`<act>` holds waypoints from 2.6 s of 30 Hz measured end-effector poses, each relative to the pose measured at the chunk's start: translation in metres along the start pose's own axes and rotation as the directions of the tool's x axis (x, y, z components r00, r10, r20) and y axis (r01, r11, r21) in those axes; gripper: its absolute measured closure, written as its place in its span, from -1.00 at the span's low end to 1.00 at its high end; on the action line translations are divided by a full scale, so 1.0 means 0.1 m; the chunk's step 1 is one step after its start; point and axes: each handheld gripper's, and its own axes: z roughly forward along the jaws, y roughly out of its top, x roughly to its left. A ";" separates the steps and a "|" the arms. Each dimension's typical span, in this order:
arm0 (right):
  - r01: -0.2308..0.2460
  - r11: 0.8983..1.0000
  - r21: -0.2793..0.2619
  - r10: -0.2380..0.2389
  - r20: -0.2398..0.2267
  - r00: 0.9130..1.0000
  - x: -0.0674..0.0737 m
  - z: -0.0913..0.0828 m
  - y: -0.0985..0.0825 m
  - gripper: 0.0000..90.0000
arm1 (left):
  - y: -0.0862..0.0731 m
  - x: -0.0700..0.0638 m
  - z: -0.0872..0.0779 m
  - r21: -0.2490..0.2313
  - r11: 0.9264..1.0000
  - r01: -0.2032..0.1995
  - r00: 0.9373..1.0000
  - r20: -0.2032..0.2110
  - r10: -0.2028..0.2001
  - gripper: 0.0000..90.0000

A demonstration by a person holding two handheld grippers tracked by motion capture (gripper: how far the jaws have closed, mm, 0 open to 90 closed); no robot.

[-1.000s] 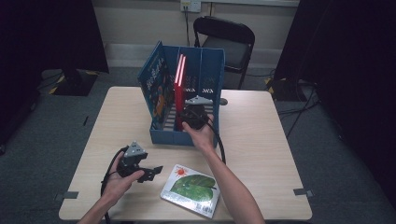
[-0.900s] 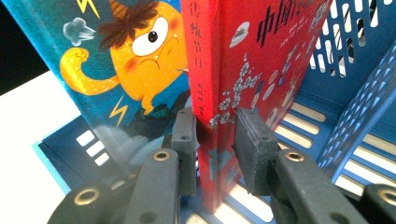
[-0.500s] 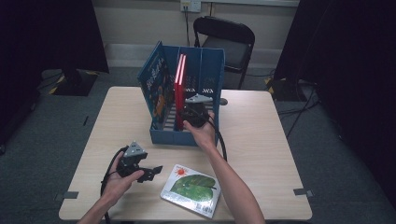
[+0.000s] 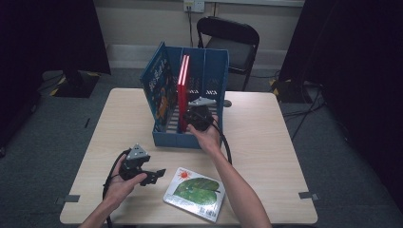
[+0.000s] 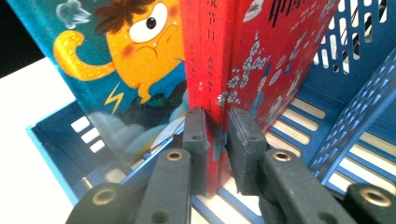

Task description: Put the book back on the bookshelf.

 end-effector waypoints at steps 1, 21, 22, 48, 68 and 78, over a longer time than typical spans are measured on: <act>-0.002 1.000 0.001 0.003 -0.009 1.000 -0.01 0.00 0.00 0.83 | 0.00 0.00 0.00 -0.003 1.000 -0.002 1.000 -0.001 0.002 -0.64; 0.036 0.999 -0.025 -0.038 -0.077 0.996 0.07 -0.52 -0.09 0.28 | 0.01 0.02 0.02 0.022 0.999 0.030 1.000 -0.007 -0.029 -0.62; 0.044 0.999 -0.032 -0.047 -0.076 0.996 0.08 -0.58 -0.10 0.25 | 0.01 0.01 0.02 0.020 0.999 0.032 0.999 -0.004 -0.032 -0.62; 0.044 0.994 0.103 -0.037 -0.071 0.997 0.08 -1.53 -1.14 -0.30 | 0.03 -0.21 0.22 0.057 0.998 -0.002 0.993 0.118 -0.005 -0.33; 0.014 0.973 0.231 0.013 -0.116 0.993 0.21 -1.80 -1.77 -0.07 | -0.06 -0.40 0.46 0.128 0.989 -0.074 0.984 0.173 0.052 0.07; -0.022 0.963 0.270 0.063 -0.144 0.988 0.26 -1.78 -1.84 -0.15 | -0.08 -0.34 0.50 0.125 0.992 -0.019 0.977 0.214 -0.009 0.09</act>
